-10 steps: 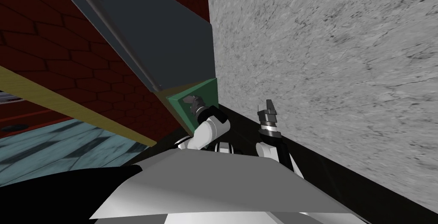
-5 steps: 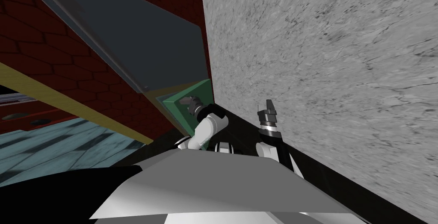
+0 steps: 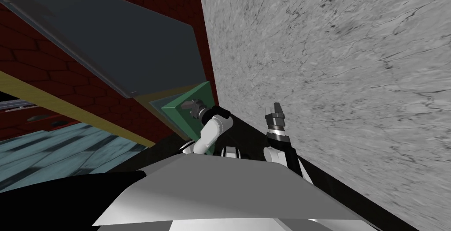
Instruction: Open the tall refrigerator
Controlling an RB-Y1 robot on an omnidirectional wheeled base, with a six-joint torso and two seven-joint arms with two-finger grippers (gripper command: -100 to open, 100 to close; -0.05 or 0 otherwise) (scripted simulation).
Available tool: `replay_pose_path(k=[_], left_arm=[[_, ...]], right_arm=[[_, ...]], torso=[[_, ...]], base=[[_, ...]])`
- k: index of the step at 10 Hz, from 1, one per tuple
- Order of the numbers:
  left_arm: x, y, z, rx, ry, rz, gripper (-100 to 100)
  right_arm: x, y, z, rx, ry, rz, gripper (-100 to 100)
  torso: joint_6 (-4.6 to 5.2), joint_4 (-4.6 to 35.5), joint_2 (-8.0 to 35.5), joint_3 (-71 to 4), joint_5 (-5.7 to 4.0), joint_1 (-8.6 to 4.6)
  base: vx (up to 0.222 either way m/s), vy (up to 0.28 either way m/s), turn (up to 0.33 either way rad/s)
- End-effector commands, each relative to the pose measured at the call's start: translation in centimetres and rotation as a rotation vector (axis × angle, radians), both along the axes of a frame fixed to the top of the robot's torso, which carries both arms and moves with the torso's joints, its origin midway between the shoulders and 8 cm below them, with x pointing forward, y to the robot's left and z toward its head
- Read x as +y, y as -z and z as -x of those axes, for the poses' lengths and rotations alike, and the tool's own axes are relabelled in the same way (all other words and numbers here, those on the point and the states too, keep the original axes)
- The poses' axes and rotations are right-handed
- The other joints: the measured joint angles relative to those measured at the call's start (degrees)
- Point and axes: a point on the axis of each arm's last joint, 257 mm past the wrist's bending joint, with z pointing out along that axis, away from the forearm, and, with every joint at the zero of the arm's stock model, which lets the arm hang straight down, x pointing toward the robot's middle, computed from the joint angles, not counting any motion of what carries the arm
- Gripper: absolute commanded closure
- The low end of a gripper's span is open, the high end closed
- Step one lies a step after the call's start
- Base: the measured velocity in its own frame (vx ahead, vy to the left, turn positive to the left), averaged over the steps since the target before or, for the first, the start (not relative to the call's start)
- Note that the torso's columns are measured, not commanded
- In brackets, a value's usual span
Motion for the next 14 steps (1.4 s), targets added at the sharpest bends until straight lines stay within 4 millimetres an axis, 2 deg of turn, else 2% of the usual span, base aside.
replay_pose_path(k=[1,10,11,14], left_arm=[[0.9,0.0,0.6,0.000,-0.042,0.004,100],[4.4,0.2,3.3,0.003,-0.213,0.007,100],[4.1,-1.0,2.6,0.001,-0.191,0.007,-100],[4.0,-2.7,2.0,0.001,-0.179,0.006,-100]], right_arm=[[0.0,0.0,0.0,0.000,0.000,0.000,0],[0.0,0.0,0.0,0.000,0.000,0.000,0],[0.0,0.0,0.0,0.000,0.000,0.000,0],[0.0,0.0,0.0,0.000,0.000,0.001,0]], torso=[[-0.02,-0.1,-0.2,-0.2,-0.09,-0.30],[0.11,-0.2,-0.4,-0.3,-0.11,-0.16],[0.07,-0.2,-0.4,-0.3,-0.10,-0.25],[-0.12,0.2,0.3,0.1,-0.05,0.24]], base=[[0.117,-0.212,0.088],[0.130,-0.242,0.073],[0.066,-0.135,0.085],[-0.025,0.016,0.038]])
